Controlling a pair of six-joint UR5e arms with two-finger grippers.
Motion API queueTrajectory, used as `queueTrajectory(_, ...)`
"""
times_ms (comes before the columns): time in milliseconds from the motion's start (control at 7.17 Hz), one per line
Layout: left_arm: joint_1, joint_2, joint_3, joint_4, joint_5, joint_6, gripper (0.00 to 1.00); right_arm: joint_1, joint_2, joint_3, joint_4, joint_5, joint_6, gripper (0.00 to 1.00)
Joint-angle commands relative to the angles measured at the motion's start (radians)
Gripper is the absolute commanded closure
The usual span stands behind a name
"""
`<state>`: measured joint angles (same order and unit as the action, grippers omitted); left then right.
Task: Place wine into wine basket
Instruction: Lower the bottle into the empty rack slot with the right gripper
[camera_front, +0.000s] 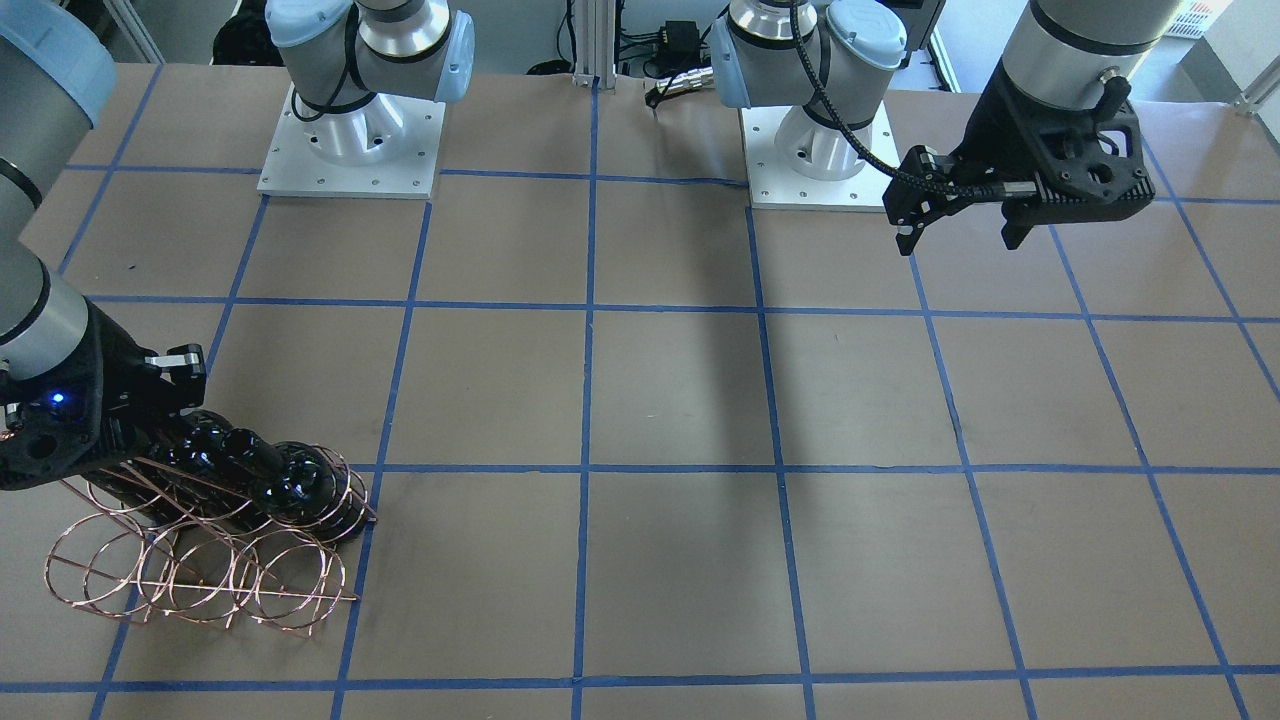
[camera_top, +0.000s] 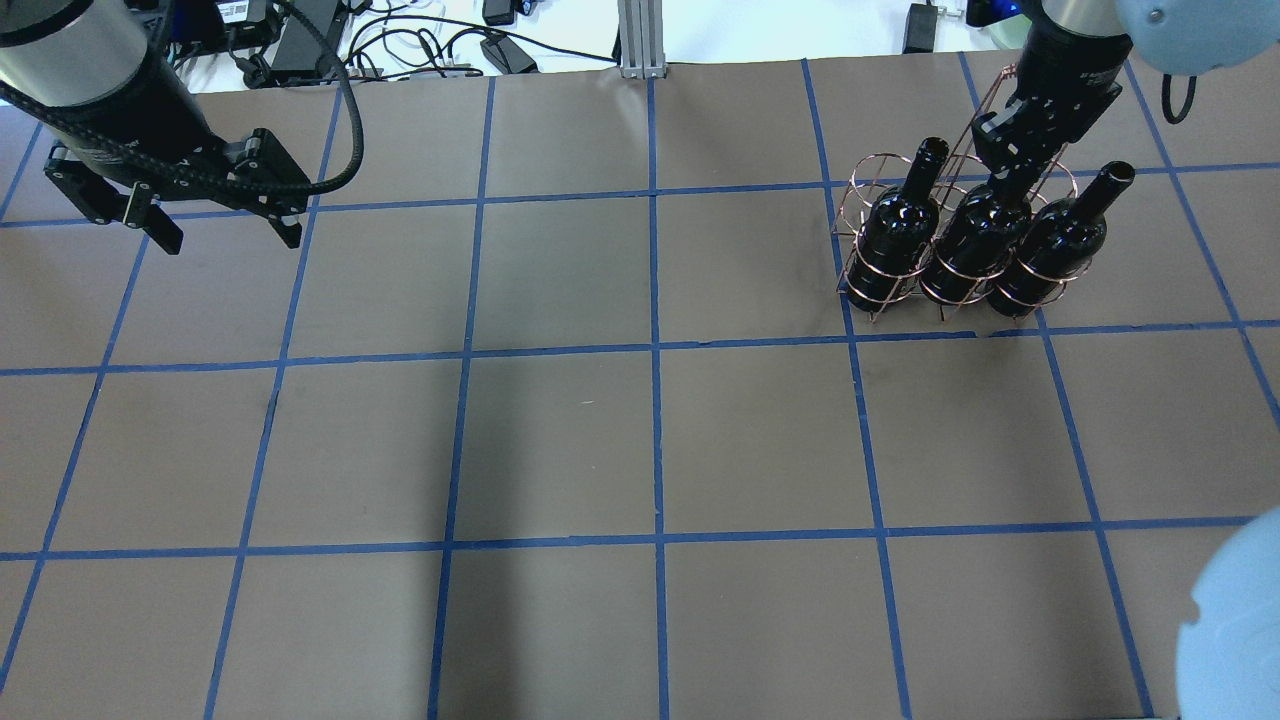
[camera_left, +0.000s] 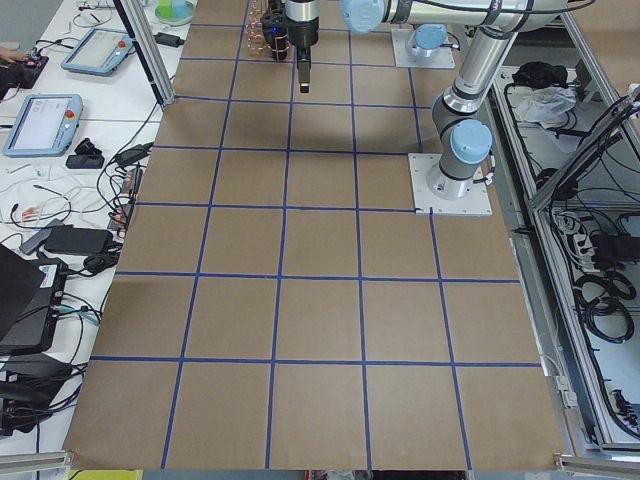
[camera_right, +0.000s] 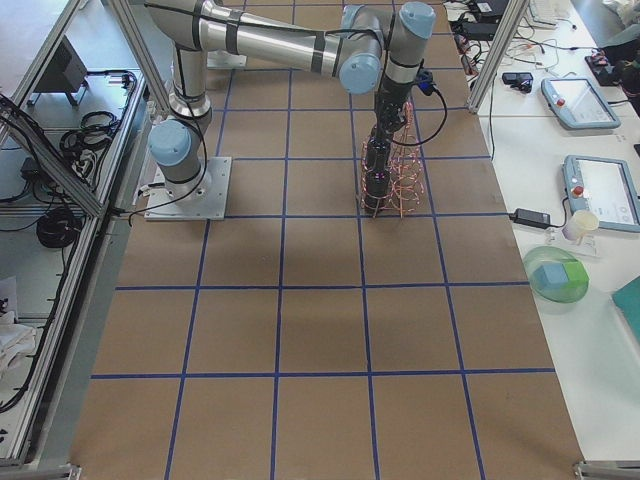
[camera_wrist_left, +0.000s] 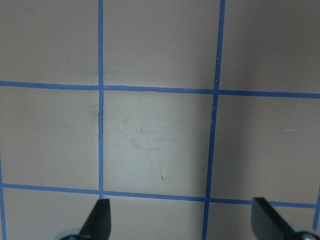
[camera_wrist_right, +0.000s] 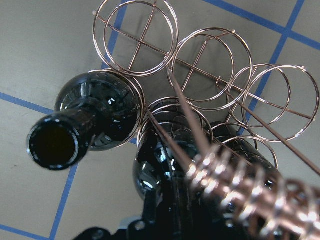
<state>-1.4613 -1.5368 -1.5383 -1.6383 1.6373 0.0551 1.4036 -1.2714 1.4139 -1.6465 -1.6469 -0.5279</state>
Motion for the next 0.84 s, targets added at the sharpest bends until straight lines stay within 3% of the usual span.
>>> queueTrajectory(0, -0.014, 0.003, 0.007, -0.001, -0.005, -0.003, 0.0, 0.0, 0.0, 0.0, -0.002, -0.001, -0.006, 0.16)
queueTrajectory(140, -0.02, 0.001, 0.012, -0.005, -0.008, -0.004, 0.0, 0.0, -0.009, 0.0, -0.001, -0.007, -0.006, 0.01)
queueTrajectory(419, -0.034, 0.0, 0.004, 0.002, -0.002, -0.003, 0.0, 0.005, -0.08, 0.0, 0.017, -0.001, 0.0, 0.0)
queueTrajectory(698, -0.077, 0.021, 0.016, -0.005, -0.005, -0.006, 0.0, 0.011, -0.193, 0.0, 0.11, 0.021, 0.038, 0.0)
